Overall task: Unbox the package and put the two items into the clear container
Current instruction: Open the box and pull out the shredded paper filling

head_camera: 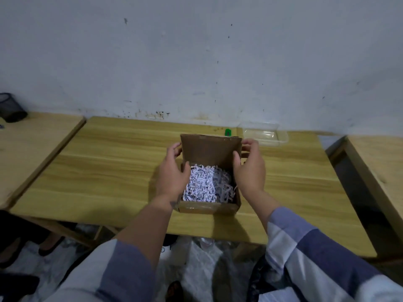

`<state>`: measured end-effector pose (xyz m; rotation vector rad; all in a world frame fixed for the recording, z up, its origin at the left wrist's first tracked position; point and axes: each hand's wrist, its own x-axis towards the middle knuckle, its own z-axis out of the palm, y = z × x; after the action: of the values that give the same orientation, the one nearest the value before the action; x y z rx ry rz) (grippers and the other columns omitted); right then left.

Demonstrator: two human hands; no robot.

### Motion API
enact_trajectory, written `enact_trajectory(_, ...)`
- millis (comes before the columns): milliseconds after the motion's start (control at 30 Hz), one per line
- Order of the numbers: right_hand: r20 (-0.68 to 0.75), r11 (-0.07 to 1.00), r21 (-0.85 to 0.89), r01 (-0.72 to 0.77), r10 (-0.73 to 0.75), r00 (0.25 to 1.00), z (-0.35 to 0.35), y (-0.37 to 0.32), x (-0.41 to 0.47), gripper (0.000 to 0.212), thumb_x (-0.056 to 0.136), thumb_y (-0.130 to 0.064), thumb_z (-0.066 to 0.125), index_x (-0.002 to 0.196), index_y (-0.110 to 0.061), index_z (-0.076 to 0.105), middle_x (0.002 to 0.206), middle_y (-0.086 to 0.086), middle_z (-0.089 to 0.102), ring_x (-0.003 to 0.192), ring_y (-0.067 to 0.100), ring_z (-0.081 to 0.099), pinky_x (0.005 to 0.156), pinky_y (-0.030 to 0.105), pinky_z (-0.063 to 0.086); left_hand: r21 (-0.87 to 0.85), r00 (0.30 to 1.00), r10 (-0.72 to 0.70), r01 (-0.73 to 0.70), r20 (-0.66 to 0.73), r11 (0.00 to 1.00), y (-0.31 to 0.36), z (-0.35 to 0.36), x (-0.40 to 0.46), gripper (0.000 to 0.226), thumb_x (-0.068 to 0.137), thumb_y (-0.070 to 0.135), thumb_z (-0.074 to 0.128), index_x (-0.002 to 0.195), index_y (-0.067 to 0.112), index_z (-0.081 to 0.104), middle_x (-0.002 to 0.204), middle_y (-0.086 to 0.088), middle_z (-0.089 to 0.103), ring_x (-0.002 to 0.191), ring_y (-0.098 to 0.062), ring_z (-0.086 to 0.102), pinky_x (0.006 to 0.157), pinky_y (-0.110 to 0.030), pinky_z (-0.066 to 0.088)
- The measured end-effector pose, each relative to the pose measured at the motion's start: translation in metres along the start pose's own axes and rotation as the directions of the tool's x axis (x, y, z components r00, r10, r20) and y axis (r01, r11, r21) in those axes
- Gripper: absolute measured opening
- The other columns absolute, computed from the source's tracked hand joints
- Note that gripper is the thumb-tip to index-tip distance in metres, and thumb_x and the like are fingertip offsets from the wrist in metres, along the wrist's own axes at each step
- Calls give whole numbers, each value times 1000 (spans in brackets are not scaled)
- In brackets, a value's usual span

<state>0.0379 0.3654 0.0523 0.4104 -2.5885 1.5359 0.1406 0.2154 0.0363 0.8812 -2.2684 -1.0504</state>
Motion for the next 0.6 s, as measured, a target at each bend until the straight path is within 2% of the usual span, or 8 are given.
enact_trajectory(100,68,999,-43,3,0,998,8,-2,21,44,86,-11,57,124,-29,43,117,-1,63,99,21,64,78,45,56,62,999,43,-43,15,997,4,2,23,59,90,14,60,143,27,35,130,0,60,95,-8,62,76,-22,48)
enact_trajectory(200,117,998,-59,-14,21,993,14,0,38,57,86,-3,53,136,-27,40,129,1,58,106,22,62,87,41,54,144,998,28,-36,52,989,2,7,48,62,92,14,58,145,31,32,120,1,64,78,-6,58,62,-20,48)
enact_trajectory(300,145,998,-50,-39,46,988,20,5,55,58,87,1,49,138,-26,41,131,3,57,110,23,60,92,41,52,184,995,22,-39,98,982,-4,12,67,64,92,13,56,146,33,29,108,1,67,80,-12,60,62,-27,51)
enact_trajectory(367,147,997,-44,-58,64,987,22,8,64,58,86,3,47,137,-24,44,129,5,60,111,26,60,94,39,51,186,993,7,-29,118,982,-6,15,74,63,92,13,55,147,32,30,105,0,67,76,-11,58,60,-25,51)
enact_trajectory(433,153,996,-55,-66,74,985,21,9,69,57,85,4,48,136,-22,45,128,8,60,111,28,60,92,35,49,169,992,-3,-18,125,985,-7,16,76,63,92,14,56,146,32,30,108,1,67,73,-8,56,58,-24,52)
enact_trajectory(500,185,996,-47,-70,78,980,17,8,70,58,85,2,52,138,-21,43,128,9,59,112,28,59,93,35,49,176,993,11,-32,121,984,-5,14,75,64,91,18,59,146,32,29,119,2,63,73,-3,55,52,-20,48)
enact_trajectory(567,210,998,-43,-53,61,976,13,5,70,62,84,-3,60,140,-21,40,132,9,55,117,27,56,99,40,48,193,992,78,-96,99,977,-1,10,72,64,89,22,62,145,29,30,136,3,52,93,-4,54,57,-15,43)
enact_trajectory(600,212,997,-65,-33,46,976,11,3,69,63,83,-7,63,140,-22,40,134,9,52,121,27,52,102,42,46,191,989,120,-134,85,972,3,8,71,63,89,24,62,144,28,31,141,4,47,106,-6,52,67,-16,45)
